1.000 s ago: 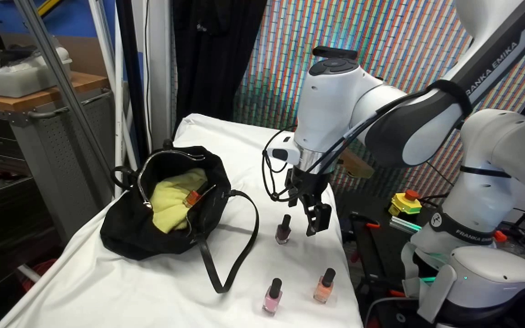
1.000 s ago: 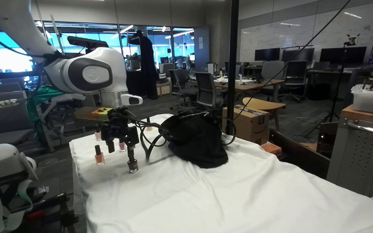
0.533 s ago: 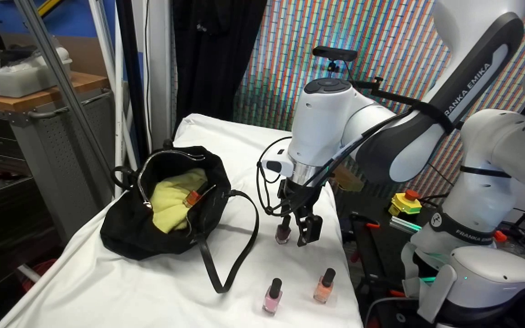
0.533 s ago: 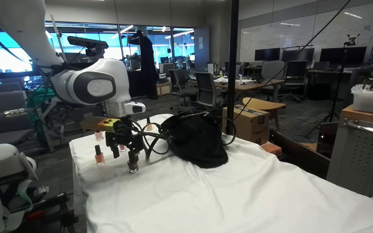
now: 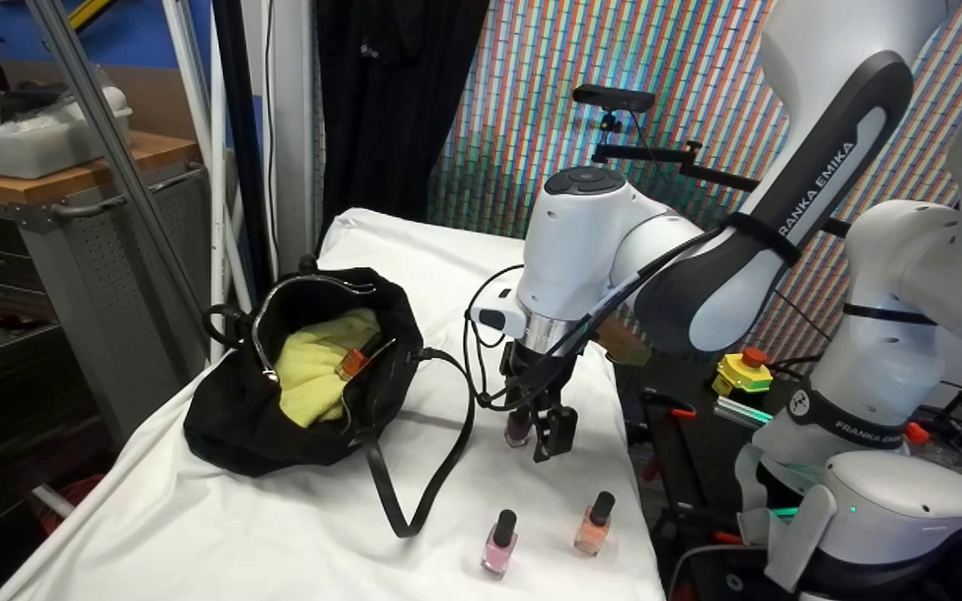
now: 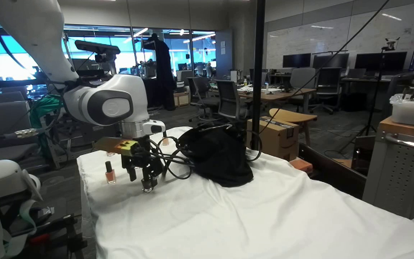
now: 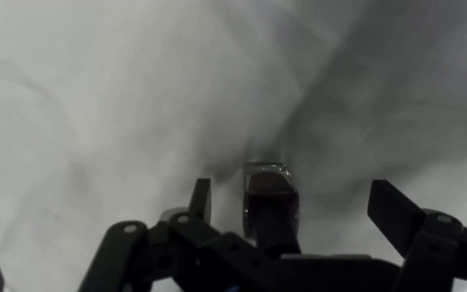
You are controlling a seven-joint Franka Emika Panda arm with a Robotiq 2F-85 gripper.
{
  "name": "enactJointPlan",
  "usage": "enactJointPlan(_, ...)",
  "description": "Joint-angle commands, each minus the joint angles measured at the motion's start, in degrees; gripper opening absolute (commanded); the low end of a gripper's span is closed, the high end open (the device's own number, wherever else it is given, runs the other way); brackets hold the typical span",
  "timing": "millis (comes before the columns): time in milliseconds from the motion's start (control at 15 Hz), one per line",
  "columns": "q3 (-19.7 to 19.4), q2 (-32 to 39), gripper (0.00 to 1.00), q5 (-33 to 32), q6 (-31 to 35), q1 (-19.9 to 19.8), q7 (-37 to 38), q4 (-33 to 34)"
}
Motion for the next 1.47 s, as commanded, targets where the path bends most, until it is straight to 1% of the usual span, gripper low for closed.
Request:
enactJointPlan(0, 0.6, 1.8, 1.0, -0.5, 0.7, -0.7, -0.6, 1.5)
enactJointPlan(267, 0.6, 2.0, 1.0, -0.7, 0.5, -0.6, -0.4, 1.8)
enactJointPlan(400, 0.5, 1.8, 0.86, -0.9, 0.4, -0.6, -0.2, 1.8)
enactJointPlan(467, 0.5, 1.8, 0.71, -1.0, 0.3, -0.6, -0.2, 1.8)
enactJointPlan(533, 0.5, 1.9, 0.62, -1.0, 0.3, -0.6, -0.2, 1.9)
enactJointPlan(1000, 0.1, 1.4, 0.16, -2.9, -0.4, -0.2, 0.9, 2.0)
enactJointPlan(1133, -0.1, 0.7, 0.15, -3.7, -1.1, 0.0, 1.8, 2.1)
enactJointPlan(1400, 0.4, -2.4, 0.15, -4.0, -6.4, 0.8, 4.5, 3.5)
